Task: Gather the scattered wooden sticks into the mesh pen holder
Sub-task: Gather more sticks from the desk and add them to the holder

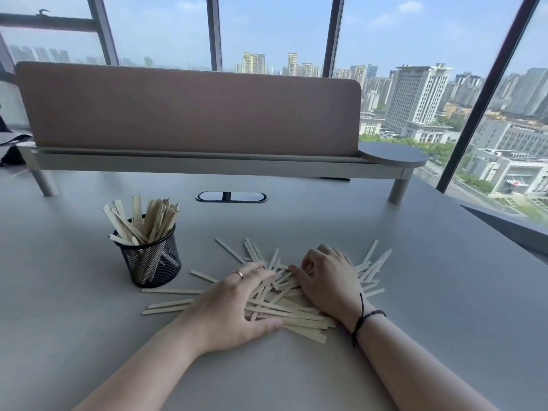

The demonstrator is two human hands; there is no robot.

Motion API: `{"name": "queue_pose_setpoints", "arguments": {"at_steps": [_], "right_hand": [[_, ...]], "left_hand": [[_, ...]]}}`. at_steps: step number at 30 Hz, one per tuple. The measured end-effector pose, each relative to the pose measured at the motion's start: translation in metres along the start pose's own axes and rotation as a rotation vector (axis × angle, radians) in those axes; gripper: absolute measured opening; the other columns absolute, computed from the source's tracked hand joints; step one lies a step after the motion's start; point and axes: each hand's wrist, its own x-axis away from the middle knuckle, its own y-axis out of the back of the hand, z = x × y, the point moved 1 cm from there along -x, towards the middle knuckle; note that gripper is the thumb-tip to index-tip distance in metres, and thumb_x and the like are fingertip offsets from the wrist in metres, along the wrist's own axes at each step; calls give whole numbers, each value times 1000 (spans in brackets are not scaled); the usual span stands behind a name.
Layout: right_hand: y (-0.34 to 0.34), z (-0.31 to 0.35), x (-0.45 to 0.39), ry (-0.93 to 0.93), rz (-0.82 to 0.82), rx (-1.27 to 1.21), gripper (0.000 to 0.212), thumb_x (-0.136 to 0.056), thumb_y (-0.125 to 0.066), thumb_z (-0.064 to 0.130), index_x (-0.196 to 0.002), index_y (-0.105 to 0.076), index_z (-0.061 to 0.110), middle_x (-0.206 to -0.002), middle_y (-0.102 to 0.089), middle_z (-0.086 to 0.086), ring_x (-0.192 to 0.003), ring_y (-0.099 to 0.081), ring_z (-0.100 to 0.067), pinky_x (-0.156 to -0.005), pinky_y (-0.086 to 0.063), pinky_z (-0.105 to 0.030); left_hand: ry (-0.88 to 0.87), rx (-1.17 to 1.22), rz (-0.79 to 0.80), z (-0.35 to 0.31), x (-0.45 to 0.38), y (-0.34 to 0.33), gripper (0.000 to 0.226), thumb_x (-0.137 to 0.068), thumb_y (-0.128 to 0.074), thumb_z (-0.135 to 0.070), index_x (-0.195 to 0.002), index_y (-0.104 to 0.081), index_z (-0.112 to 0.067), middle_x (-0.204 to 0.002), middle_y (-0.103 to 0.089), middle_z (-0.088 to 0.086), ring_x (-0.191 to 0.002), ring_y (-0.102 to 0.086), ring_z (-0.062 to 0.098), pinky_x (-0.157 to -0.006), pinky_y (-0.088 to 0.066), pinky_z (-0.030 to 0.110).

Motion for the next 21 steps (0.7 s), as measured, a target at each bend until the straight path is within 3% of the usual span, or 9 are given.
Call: {"name": "queue_pose_setpoints", "arguments": {"at_steps": [4,7,10,14,17,21], "right_hand": [[5,9,20,49,44,-121,34,-86,-55,60,-85,-66,28,-88,-56,10,-96,-56,-18,-85,-46,-35],[13,13,31,69,76,-195,49,-82,-46,69,-88,-71,27,-91,-62,10,-95,-60,-16,-86,-49,-34],[25,9,40,55,53,-271,57,-83,-40,75,-95,-73,29,-96,-66,14,-93,-64,-11,-85,-50,-32],[37,-10,45,-19,29,-314,71,-81,-29,85,-105,-70,33,-107,-66,18,-101,-63,-6,-89,-49,-30],[33,-17,47,-76,118,-285,76,-78,-27,88,-117,-65,36,-114,-63,17,-105,-63,-8,-93,-48,-32],[28,-7,48,-41,156,-229,81,-77,-24,90,-121,-64,35,-117,-62,15,-110,-61,-11,-99,-45,-33]], "left_hand": [[-2,-24,15,-2,5,2,96,-68,-57,-88,-150,-28,-47,-163,-23,-22,-145,-34,2,-115,-38,33],[-6,-46,16,-4,9,5,98,-67,-58,-89,-150,-32,-44,-161,-27,-23,-142,-37,1,-113,-38,31],[-18,-14,-13,-4,13,7,89,-72,-66,-78,-148,-44,-36,-151,-44,-22,-136,-44,0,-109,-37,20],[29,-5,-21,-4,17,7,64,-83,-71,-58,-141,-51,-40,-134,-63,-13,-125,-56,6,-101,-44,23],[19,-17,-2,-5,17,5,52,-88,-70,-50,-137,-55,-40,-130,-66,-11,-121,-58,7,-102,-45,26],[-65,-44,14,-11,15,0,45,-93,-67,-37,-137,-58,-28,-131,-63,-14,-123,-55,9,-104,-42,23]]}}
